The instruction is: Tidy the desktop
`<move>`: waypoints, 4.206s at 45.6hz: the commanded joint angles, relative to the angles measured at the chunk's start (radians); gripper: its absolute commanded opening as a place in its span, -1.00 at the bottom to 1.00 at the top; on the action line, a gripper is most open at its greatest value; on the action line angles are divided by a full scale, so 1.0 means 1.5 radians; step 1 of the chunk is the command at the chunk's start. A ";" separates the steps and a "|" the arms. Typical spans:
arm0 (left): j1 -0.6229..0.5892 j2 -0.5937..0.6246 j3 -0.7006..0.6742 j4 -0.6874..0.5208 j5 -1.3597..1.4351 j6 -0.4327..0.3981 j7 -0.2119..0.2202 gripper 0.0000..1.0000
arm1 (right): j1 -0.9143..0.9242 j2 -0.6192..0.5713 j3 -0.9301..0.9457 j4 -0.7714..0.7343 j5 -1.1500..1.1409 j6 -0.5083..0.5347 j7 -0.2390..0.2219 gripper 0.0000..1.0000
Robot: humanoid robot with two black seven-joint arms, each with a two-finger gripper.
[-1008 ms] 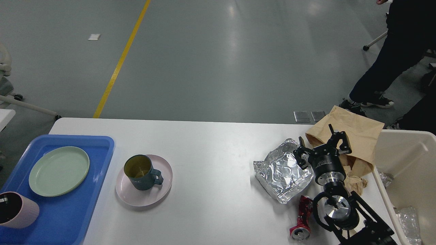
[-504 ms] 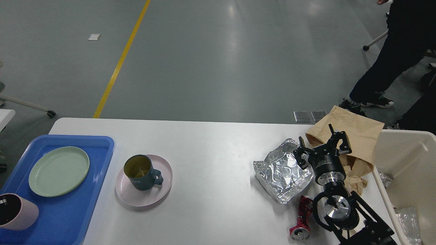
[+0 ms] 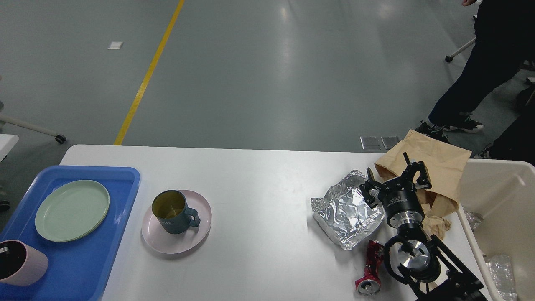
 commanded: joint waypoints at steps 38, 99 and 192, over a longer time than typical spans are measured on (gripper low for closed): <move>-0.001 0.003 -0.001 0.000 -0.004 0.009 0.001 0.91 | 0.000 0.000 0.000 0.000 0.000 0.000 0.000 1.00; -0.822 -0.228 0.549 -0.475 -0.187 -0.112 0.006 0.91 | 0.000 0.000 0.000 0.000 0.000 0.000 0.000 1.00; -0.348 -0.471 0.368 -0.255 -0.490 0.173 0.007 0.90 | 0.000 0.000 0.000 0.000 0.000 0.000 0.000 1.00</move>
